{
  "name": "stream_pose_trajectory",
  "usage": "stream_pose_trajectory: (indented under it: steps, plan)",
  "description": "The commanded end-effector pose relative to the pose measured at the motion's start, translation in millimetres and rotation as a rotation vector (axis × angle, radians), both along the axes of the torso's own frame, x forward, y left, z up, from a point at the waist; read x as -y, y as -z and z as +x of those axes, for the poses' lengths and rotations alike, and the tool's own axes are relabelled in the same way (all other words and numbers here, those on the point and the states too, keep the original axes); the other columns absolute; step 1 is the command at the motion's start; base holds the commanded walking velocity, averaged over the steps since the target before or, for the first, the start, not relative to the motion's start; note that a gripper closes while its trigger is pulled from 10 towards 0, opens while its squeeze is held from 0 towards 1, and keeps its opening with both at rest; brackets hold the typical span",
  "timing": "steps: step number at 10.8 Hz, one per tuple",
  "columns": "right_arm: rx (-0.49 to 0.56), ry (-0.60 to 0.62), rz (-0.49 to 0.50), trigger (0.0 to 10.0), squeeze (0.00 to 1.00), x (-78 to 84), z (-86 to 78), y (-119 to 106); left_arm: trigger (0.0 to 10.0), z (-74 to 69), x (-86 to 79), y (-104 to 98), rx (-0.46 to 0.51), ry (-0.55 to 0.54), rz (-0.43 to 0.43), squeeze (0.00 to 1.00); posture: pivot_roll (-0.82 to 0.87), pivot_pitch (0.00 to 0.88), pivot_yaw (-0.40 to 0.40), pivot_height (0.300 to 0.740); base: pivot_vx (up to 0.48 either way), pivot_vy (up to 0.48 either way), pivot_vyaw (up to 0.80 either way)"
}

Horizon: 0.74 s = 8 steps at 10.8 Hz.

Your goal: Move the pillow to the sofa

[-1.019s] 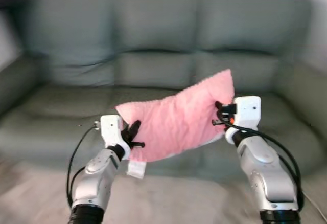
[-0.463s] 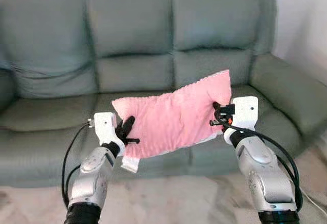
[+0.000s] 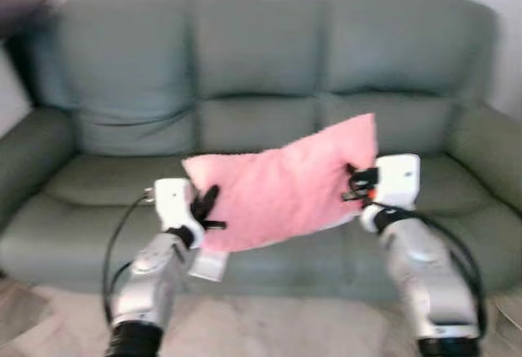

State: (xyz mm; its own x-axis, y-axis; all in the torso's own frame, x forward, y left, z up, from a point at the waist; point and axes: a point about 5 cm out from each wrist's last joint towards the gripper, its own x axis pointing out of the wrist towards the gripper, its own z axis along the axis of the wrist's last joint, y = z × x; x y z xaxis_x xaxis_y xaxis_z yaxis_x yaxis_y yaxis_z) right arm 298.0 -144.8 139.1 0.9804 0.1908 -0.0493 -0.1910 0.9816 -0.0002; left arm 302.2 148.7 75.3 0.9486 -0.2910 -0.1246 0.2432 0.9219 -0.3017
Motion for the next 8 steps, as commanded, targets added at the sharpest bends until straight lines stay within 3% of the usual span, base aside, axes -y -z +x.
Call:
stream_pose_trajectory:
  steps: [1,3,6,8]
  plan:
    - [0.035,0.003,-0.008,10.0,0.0,2.8,0.8,-7.2,10.0,3.7,3.7,-6.0,0.026,0.025,0.018,0.0,-0.27,0.0,0.037,0.74,0.424,0.0,0.0]
    - [0.035,0.005,-0.008,10.0,0.0,2.4,1.0,-7.0,10.0,2.5,6.4,-5.0,0.026,0.045,0.028,0.0,-0.26,0.0,0.039,0.74,0.459,0.0,0.0]
    - [0.029,0.009,-0.008,10.0,0.0,2.7,1.1,-6.0,10.0,1.5,11.8,-3.8,0.013,0.057,-0.015,0.0,-0.26,0.0,0.039,0.74,0.0,0.0,0.0]
    - [0.025,0.011,-0.008,10.0,0.0,3.1,1.0,-5.2,10.0,0.7,14.8,-3.8,0.01,0.067,-0.025,0.0,-0.26,0.0,0.037,0.74,0.0,0.0,-0.73]
